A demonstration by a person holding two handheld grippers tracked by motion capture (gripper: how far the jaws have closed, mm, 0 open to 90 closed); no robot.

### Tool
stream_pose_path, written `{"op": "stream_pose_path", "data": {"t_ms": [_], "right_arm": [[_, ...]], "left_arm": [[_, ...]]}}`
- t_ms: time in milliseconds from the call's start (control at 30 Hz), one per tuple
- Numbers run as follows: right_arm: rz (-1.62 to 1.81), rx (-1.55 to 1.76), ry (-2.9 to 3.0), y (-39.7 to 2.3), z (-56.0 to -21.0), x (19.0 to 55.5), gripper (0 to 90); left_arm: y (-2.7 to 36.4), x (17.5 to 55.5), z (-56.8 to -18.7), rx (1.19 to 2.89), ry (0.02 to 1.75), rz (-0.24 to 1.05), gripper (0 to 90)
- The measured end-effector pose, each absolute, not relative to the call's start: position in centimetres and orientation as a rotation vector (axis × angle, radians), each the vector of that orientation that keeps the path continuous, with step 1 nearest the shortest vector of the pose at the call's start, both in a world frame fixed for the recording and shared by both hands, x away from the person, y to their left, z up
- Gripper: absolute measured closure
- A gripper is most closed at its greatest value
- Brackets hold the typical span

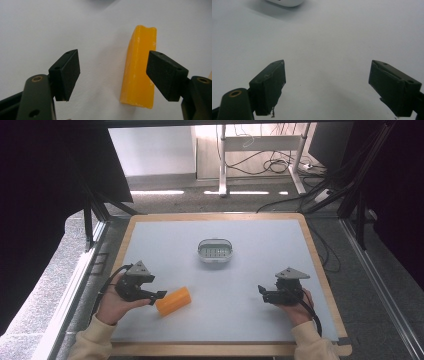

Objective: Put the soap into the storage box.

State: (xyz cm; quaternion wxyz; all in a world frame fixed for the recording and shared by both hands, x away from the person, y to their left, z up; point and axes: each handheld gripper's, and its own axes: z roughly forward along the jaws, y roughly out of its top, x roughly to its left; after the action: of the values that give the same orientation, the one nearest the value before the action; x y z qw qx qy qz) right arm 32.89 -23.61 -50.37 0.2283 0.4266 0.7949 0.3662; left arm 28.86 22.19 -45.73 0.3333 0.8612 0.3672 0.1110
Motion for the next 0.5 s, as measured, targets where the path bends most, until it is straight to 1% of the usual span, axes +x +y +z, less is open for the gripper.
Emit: {"op": "stream_pose_path", "data": {"t_ms": [333,500], "right_arm": [[1.001,1.174,2.193,-23.6,-50.4,32.9,14.3],[0.991,1.169,2.195,-23.5,-50.5,32.9,14.3]], "left_arm": [[20.8,29.3,-46.7,2.3,0.952,0.267,26.8],[19.8,29.5,-46.9,2.333,0.951,0.312,27.1]]}}
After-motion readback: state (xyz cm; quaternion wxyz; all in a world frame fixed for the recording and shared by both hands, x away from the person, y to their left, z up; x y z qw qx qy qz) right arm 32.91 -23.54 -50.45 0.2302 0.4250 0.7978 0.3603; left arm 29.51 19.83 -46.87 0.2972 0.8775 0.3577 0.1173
